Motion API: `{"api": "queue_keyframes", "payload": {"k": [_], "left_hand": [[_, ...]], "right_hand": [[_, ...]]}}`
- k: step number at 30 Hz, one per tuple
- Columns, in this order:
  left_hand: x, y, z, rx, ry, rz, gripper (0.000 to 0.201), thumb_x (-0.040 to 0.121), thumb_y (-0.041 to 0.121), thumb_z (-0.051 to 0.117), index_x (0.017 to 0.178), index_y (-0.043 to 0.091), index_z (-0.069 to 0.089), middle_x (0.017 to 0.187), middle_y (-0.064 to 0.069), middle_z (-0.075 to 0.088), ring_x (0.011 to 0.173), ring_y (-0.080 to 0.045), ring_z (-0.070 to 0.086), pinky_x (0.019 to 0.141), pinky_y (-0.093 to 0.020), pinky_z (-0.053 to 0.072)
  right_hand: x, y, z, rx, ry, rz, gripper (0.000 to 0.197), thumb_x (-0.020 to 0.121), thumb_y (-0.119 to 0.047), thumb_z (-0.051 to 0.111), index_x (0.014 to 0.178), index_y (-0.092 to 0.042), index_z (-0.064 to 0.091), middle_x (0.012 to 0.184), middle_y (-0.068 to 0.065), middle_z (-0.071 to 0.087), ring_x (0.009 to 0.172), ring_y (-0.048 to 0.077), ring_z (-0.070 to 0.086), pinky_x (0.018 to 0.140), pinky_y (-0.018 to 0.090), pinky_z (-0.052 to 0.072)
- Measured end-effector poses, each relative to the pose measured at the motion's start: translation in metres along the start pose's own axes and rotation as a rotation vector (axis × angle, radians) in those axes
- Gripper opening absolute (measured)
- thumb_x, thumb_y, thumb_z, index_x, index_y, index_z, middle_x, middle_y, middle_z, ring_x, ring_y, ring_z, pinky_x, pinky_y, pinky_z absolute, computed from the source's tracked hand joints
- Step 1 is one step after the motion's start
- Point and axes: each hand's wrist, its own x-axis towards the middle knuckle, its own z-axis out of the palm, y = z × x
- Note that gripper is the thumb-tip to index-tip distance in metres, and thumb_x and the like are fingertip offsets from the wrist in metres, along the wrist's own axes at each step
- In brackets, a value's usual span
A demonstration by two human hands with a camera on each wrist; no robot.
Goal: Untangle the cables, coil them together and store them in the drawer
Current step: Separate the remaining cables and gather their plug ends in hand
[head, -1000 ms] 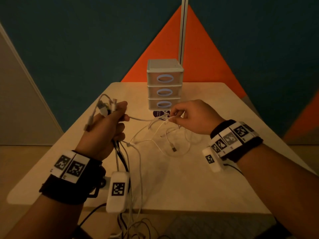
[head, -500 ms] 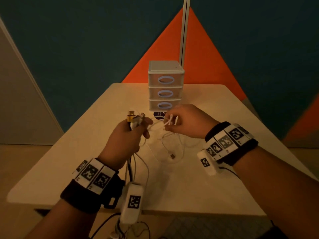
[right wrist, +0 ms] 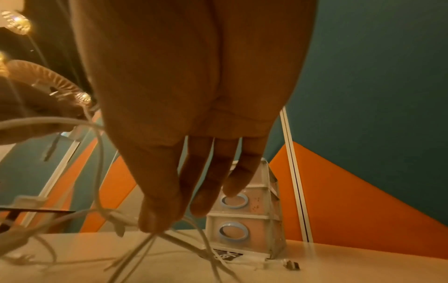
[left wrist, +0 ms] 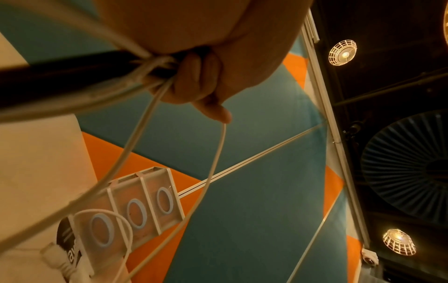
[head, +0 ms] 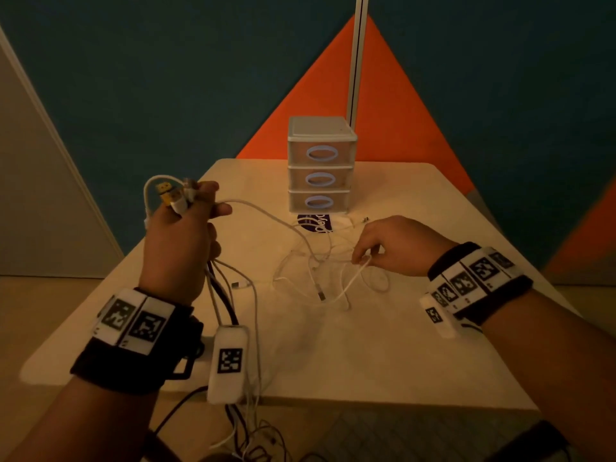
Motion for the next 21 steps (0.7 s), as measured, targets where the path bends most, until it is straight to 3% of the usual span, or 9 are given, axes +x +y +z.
{"api": "queue_keyframes", "payload": {"k": [3, 5, 9, 13, 15, 18, 21], "left_hand": [[-0.002, 0.002, 0.000, 0.044, -0.027, 0.000, 0.012, 0.102, 0.031, 0.057, 0.100, 0.022, 0.065, 0.079, 0.004, 0.071, 0.043, -0.005, 0.031, 0.040, -0.019, 0.029], [-0.004, 0.004, 0.003, 0.058, -0.052, -0.005, 0.016, 0.101, 0.032, 0.057, 0.105, 0.020, 0.066, 0.081, 0.003, 0.072, 0.044, -0.005, 0.031, 0.041, -0.019, 0.030], [-0.007, 0.008, 0.010, 0.082, -0.095, -0.013, 0.020, 0.101, 0.032, 0.058, 0.110, 0.016, 0.066, 0.083, 0.002, 0.073, 0.045, -0.007, 0.028, 0.041, -0.020, 0.028], [-0.011, 0.010, 0.018, 0.102, -0.149, -0.005, 0.023, 0.100, 0.031, 0.059, 0.112, 0.012, 0.066, 0.085, 0.000, 0.075, 0.046, -0.009, 0.026, 0.043, -0.022, 0.027], [-0.014, 0.012, 0.021, 0.101, -0.189, 0.002, 0.024, 0.100, 0.031, 0.059, 0.113, 0.012, 0.065, 0.087, -0.002, 0.075, 0.047, -0.010, 0.026, 0.043, -0.022, 0.026], [-0.017, 0.014, 0.020, 0.063, -0.213, 0.057, 0.022, 0.100, 0.032, 0.058, 0.110, 0.014, 0.066, 0.080, 0.000, 0.072, 0.048, -0.009, 0.027, 0.044, -0.022, 0.025], [-0.016, 0.018, 0.015, -0.095, -0.153, 0.144, 0.013, 0.102, 0.030, 0.056, 0.095, 0.023, 0.065, 0.063, 0.005, 0.052, 0.051, -0.007, 0.033, 0.044, -0.021, 0.026]], "right_hand": [[0.001, -0.001, -0.001, -0.040, -0.044, -0.018, 0.043, 0.087, -0.006, 0.054, 0.106, -0.038, 0.075, 0.107, -0.009, 0.066, 0.096, 0.008, 0.052, 0.089, 0.034, 0.048], [0.002, -0.006, -0.006, 0.030, -0.021, -0.025, 0.042, 0.092, -0.008, 0.049, 0.107, -0.037, 0.074, 0.103, -0.012, 0.069, 0.092, 0.002, 0.051, 0.088, 0.032, 0.046], [0.007, -0.025, -0.014, 0.181, -0.009, -0.006, 0.021, 0.103, -0.039, 0.047, 0.117, -0.039, 0.063, 0.085, -0.013, 0.070, 0.078, -0.003, 0.062, 0.071, 0.026, 0.047], [0.028, -0.048, -0.006, 0.107, 0.005, -0.068, 0.050, 0.082, -0.072, 0.063, 0.120, -0.040, 0.060, 0.083, -0.011, 0.062, 0.076, 0.004, 0.059, 0.068, 0.027, 0.047], [0.041, -0.056, 0.002, 0.105, -0.033, -0.108, 0.044, 0.081, -0.069, 0.067, 0.113, -0.038, 0.068, 0.090, -0.010, 0.062, 0.078, 0.005, 0.058, 0.070, 0.028, 0.048], [0.052, -0.062, 0.009, 0.109, -0.026, -0.101, 0.022, 0.091, -0.047, 0.069, 0.099, -0.029, 0.077, 0.099, -0.007, 0.067, 0.077, 0.005, 0.058, 0.069, 0.026, 0.042], [0.050, -0.054, 0.010, 0.160, -0.024, -0.066, 0.021, 0.093, -0.042, 0.068, 0.097, -0.024, 0.077, 0.095, -0.008, 0.072, 0.077, 0.003, 0.060, 0.067, 0.024, 0.045]]}}
